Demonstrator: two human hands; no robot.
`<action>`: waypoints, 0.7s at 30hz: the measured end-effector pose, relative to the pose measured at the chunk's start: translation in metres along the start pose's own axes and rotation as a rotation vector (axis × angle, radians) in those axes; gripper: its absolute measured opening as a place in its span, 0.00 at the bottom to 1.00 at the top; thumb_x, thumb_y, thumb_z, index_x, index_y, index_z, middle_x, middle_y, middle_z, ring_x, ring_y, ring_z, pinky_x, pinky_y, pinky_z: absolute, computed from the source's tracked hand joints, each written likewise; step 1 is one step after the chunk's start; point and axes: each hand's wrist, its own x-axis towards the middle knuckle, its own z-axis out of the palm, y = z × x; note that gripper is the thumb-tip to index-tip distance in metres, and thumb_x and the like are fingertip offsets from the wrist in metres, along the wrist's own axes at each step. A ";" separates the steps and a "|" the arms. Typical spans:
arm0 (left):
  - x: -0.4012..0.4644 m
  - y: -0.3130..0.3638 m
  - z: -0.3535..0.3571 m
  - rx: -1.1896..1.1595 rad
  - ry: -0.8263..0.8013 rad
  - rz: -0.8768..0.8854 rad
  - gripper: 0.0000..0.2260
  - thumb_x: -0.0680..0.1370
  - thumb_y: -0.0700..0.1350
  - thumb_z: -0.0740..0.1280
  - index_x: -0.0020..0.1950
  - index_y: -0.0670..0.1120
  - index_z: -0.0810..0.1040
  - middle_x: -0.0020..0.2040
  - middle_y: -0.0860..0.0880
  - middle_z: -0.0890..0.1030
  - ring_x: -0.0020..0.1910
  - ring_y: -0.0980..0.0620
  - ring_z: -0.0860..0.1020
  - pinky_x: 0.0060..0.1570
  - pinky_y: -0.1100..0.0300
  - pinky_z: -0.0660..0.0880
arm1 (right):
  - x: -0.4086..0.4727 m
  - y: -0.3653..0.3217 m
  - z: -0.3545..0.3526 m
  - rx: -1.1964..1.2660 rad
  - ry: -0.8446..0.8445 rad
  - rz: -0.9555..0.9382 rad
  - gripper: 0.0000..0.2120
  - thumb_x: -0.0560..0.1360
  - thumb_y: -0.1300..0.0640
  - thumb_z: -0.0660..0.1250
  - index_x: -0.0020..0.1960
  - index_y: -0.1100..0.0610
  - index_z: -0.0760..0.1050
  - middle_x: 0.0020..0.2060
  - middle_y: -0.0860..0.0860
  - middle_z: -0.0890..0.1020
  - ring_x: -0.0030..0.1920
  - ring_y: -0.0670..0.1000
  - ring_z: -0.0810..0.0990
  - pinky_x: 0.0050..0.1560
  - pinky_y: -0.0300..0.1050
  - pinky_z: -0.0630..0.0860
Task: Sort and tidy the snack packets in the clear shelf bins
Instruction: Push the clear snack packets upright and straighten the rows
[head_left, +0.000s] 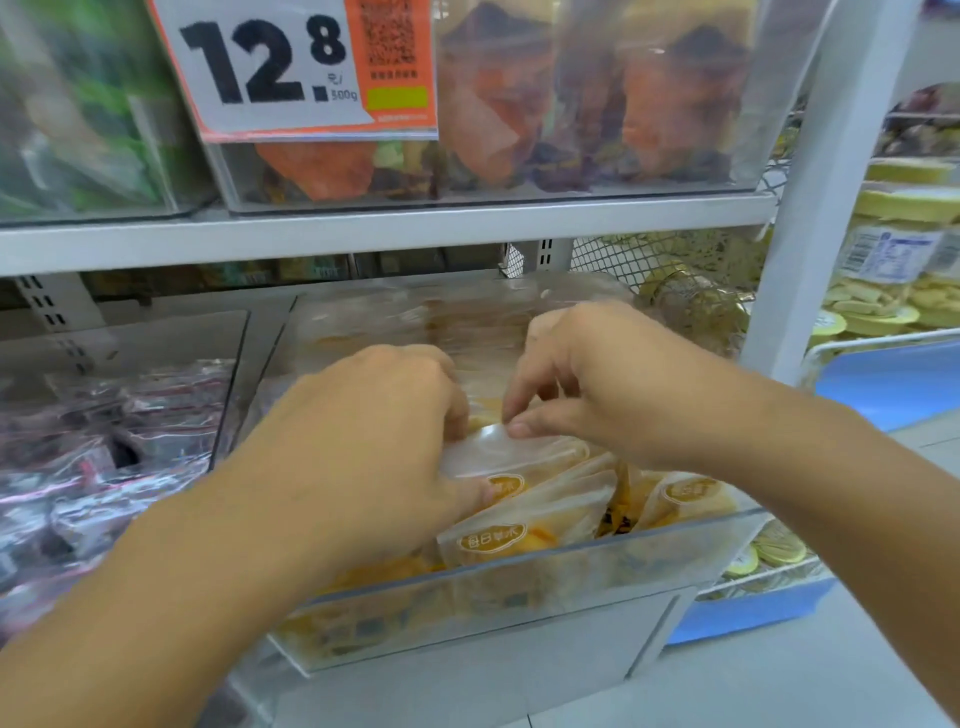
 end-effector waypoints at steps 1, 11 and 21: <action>0.001 0.002 0.003 0.000 0.017 -0.012 0.20 0.69 0.71 0.68 0.49 0.58 0.80 0.62 0.62 0.74 0.60 0.57 0.73 0.49 0.58 0.72 | 0.002 0.000 0.000 -0.008 -0.005 0.010 0.02 0.71 0.48 0.77 0.42 0.45 0.85 0.36 0.46 0.79 0.37 0.43 0.76 0.40 0.42 0.71; -0.004 -0.015 0.001 -0.082 -0.072 -0.019 0.43 0.55 0.84 0.50 0.54 0.59 0.81 0.64 0.68 0.68 0.65 0.61 0.70 0.64 0.53 0.74 | -0.020 0.027 -0.021 -0.091 -0.085 0.120 0.05 0.72 0.54 0.77 0.46 0.46 0.85 0.35 0.40 0.84 0.39 0.38 0.80 0.45 0.36 0.76; 0.000 -0.003 0.010 -0.156 -0.023 -0.007 0.10 0.71 0.58 0.71 0.42 0.53 0.78 0.62 0.65 0.68 0.59 0.58 0.72 0.59 0.55 0.74 | -0.015 0.026 -0.021 0.023 -0.020 0.147 0.06 0.79 0.54 0.69 0.49 0.48 0.85 0.38 0.43 0.85 0.36 0.39 0.79 0.40 0.33 0.74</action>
